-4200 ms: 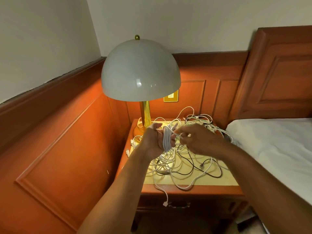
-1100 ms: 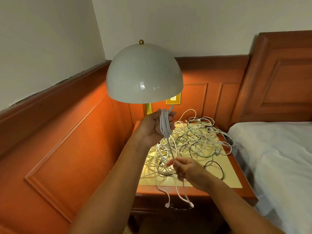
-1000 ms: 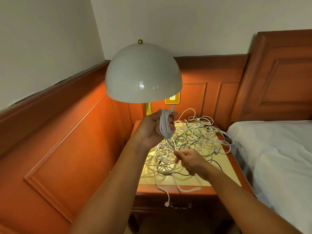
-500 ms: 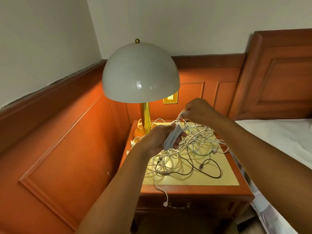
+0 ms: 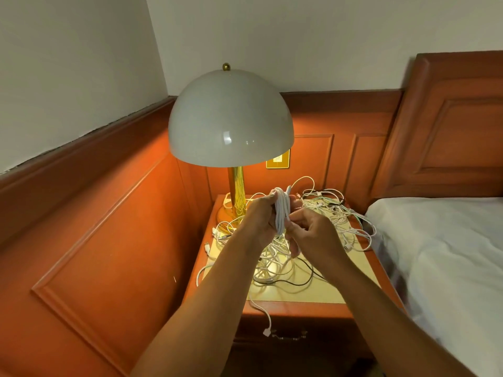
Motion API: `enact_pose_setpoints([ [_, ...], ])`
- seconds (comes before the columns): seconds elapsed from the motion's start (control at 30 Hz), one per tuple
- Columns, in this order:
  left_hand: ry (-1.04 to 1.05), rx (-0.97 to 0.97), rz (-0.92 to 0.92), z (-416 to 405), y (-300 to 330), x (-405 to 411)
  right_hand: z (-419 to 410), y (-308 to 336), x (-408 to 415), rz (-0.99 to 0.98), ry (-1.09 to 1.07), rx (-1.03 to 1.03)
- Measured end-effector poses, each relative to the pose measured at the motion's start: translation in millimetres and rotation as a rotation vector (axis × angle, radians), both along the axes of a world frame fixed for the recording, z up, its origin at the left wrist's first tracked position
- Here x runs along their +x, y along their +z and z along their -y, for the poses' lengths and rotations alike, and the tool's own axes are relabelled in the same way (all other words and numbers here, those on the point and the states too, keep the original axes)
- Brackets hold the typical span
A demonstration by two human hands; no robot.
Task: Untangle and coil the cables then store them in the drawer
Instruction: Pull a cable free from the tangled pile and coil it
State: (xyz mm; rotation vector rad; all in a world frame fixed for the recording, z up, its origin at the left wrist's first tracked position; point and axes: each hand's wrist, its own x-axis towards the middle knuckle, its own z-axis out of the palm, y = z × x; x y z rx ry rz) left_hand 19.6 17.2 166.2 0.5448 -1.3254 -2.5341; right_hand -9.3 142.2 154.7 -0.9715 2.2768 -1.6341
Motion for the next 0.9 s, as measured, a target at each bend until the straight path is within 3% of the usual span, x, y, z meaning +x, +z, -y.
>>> enact_pose_setpoints([
  [0.1,0.012,0.051,-0.076,-2,4,2,-5,-22,2,0.365,0.19,-0.208],
  [0.2,0.055,0.137,-0.156,7,12,3,-5,-48,3,0.516,0.381,-0.191],
  [0.37,-0.07,0.13,-0.203,27,33,16,3,-84,-23,0.314,0.387,0.246],
  [0.5,-0.212,0.032,-0.161,24,36,35,21,-50,-67,0.259,0.286,0.27],
  [0.6,-0.252,-0.112,-0.093,24,28,42,38,-2,-90,-0.041,0.28,0.344],
  [0.7,-0.294,-0.23,0.037,27,16,40,54,43,-100,-0.639,0.152,0.614],
  [0.77,-0.298,-0.323,0.114,31,6,37,56,66,-95,-0.886,0.014,0.715],
  [0.83,-0.224,-0.333,0.122,31,-1,31,52,78,-83,-0.953,0.011,0.717],
  [0.9,-0.111,-0.245,0.104,26,-5,24,44,80,-70,-0.879,0.077,0.699],
])
